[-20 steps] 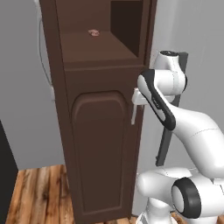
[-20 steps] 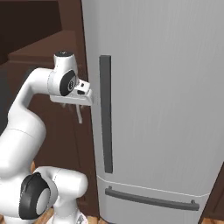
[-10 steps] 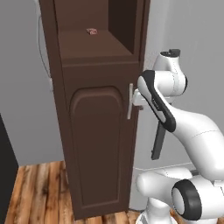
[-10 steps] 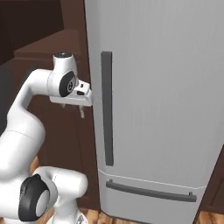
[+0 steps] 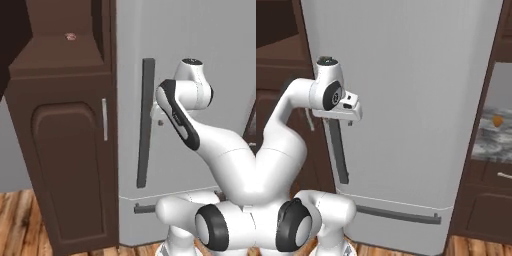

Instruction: Pick the ketchup and mayonnaise from the counter and place them in the cabinet.

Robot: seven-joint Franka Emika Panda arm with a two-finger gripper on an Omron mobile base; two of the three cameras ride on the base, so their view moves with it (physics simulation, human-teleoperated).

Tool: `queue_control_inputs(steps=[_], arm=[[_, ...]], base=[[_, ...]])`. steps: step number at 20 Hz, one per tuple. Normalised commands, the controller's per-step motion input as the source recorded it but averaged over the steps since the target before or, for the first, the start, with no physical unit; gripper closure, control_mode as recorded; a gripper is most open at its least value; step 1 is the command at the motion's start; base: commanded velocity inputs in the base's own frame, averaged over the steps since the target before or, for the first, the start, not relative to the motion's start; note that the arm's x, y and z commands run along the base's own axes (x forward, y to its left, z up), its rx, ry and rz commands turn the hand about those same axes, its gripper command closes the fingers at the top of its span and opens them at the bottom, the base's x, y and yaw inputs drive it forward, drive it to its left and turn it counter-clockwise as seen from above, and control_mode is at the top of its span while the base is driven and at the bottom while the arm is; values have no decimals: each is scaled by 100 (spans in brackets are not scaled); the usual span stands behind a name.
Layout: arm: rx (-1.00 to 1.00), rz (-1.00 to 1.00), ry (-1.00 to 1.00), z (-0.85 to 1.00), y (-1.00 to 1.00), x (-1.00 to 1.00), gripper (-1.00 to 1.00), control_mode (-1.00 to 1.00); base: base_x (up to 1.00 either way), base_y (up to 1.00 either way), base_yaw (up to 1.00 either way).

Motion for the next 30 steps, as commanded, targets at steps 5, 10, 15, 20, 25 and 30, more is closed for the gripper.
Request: queue_control_inputs(steps=[5,10,15,20,25,30], arm=[[0,0,0,0,0,0,-100,100],[0,0,0,0,0,0,-100,100],[0,0,0,0,0,0,-100,100],[0,0,0,0,0,0,-100,100],[0,0,0,0,0,0,-100,100],[0,0,0,0,0,0,-100,100]], base=[[0,-89,0],[0,-90,0],[0,-82,0],[0,-79,0],[0,-72,0],[0,-67,0]])
